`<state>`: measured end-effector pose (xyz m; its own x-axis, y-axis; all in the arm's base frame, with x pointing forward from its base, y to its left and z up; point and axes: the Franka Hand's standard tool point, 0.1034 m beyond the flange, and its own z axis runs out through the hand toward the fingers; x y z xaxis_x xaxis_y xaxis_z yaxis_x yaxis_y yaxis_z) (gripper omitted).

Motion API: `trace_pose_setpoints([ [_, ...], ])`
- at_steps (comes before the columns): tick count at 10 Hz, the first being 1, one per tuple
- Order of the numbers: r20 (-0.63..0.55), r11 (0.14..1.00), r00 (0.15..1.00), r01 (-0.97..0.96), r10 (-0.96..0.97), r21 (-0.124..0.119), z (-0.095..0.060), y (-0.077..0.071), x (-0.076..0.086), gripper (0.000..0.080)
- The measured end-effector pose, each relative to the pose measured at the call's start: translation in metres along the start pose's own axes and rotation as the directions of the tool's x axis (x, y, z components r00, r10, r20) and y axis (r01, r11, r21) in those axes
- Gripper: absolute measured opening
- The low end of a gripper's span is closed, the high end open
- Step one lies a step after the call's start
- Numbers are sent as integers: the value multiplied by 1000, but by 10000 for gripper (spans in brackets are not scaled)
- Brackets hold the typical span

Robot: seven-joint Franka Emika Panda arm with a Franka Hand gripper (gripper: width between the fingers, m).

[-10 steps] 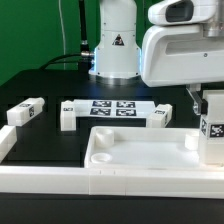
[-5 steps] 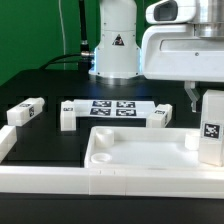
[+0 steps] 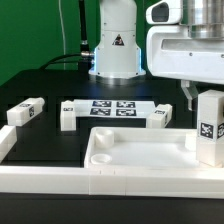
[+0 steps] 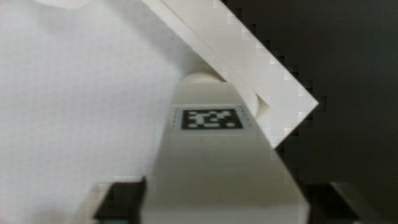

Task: Assemble desk

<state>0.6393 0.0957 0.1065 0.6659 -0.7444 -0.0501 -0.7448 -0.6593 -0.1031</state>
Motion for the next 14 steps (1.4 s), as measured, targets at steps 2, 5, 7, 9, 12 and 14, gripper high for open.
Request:
trace_pose_setpoints([
  [2,9,997,997,77,-77,-8,0,0,-2,536],
  [5,15,924,924,382,-382,-5,-1,-2,-4,644],
  [7,18,834,834,552,-552,-1,0,-3,-7,649],
  [9,18,756,756,655,-655,3,0,-4,-9,649],
  [12,19,525,526,851,-850,-22,-1,-3,-6,649],
  [14,28,390,391,920,-920,-44,-1,-2,-5,649],
])
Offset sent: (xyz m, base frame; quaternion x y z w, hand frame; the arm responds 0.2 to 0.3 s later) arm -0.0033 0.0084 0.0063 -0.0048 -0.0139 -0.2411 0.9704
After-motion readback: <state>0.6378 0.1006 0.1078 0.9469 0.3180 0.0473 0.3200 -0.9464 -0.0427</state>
